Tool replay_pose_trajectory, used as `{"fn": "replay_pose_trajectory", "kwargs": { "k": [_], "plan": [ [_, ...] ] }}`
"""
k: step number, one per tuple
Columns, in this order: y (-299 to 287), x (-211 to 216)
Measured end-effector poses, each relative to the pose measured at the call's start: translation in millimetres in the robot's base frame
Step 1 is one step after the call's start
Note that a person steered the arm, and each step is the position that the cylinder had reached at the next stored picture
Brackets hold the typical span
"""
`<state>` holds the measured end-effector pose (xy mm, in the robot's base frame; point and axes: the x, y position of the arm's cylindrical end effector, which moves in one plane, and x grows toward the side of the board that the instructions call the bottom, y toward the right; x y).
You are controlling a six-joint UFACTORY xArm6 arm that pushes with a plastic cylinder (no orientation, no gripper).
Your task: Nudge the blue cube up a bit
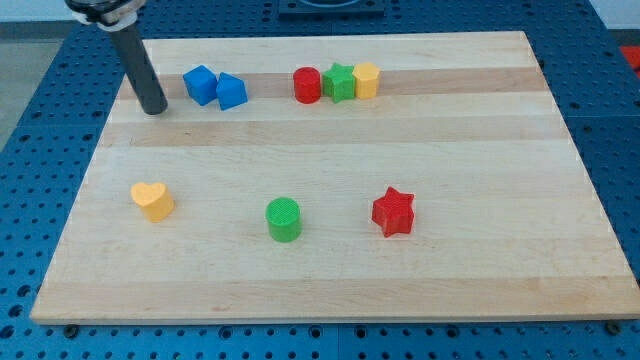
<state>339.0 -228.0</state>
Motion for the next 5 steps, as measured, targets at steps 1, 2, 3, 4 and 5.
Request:
{"fn": "replay_pose_trajectory", "kwargs": {
  "k": [1,2,3,4,5],
  "plan": [
    [19.0,0.0],
    [24.0,0.0],
    [41.2,-5.7],
    [56.9,-14.2],
    [56.2,-17.8]
  ]
}}
